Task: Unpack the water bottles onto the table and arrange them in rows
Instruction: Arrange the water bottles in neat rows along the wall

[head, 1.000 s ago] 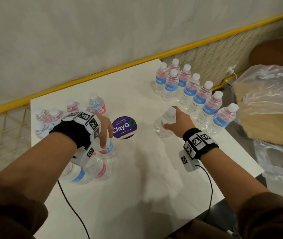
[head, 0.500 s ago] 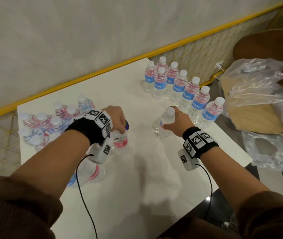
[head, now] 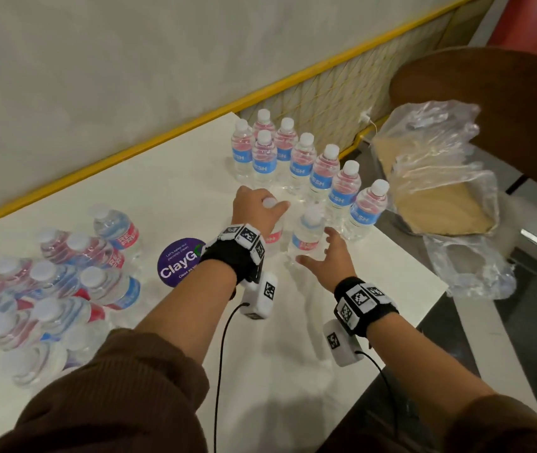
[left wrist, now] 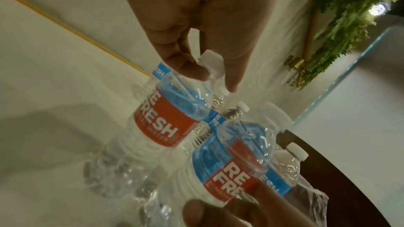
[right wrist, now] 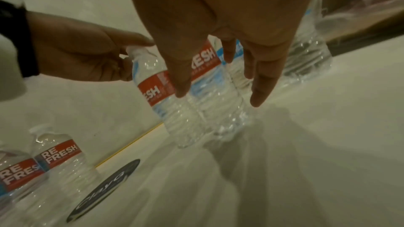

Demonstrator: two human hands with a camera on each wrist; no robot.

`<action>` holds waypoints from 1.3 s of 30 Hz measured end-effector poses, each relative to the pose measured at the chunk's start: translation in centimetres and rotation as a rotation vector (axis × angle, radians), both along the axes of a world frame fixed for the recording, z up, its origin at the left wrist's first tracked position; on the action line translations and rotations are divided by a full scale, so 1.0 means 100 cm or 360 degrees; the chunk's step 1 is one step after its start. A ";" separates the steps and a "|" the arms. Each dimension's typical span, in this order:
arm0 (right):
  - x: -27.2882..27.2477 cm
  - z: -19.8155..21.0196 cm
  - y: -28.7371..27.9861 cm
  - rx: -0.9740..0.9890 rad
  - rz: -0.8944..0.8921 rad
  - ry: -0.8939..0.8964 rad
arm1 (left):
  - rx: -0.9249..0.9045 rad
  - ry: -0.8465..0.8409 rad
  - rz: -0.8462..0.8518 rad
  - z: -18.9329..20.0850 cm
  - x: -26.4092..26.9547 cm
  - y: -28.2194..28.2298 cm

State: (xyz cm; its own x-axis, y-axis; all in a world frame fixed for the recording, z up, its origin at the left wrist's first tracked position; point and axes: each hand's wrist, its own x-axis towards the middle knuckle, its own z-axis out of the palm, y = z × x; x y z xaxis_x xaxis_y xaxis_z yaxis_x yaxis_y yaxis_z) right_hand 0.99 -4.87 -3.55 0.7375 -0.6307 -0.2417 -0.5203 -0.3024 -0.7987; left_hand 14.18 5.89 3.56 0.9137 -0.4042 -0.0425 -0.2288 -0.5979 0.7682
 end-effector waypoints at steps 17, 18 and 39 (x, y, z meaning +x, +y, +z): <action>0.030 -0.055 -0.008 0.0167 -0.0226 -0.0314 | -0.0253 0.0391 0.0056 -0.119 0.011 -0.002; 0.034 -0.058 -0.007 0.0175 -0.0216 -0.0325 | -0.0240 0.0341 0.0099 -0.121 0.017 -0.009; 0.076 -0.055 -0.024 0.0203 -0.0366 -0.0245 | -0.0219 0.0316 -0.0077 -0.123 0.060 -0.032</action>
State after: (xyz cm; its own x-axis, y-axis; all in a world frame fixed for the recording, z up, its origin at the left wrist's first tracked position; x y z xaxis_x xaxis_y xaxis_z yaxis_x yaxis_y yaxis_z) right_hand 8.56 -7.24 -9.06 0.6129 -0.7571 -0.2263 -0.4336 -0.0828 -0.8973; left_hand 20.14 2.70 -8.78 0.8723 -0.4619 -0.1607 -0.0914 -0.4766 0.8743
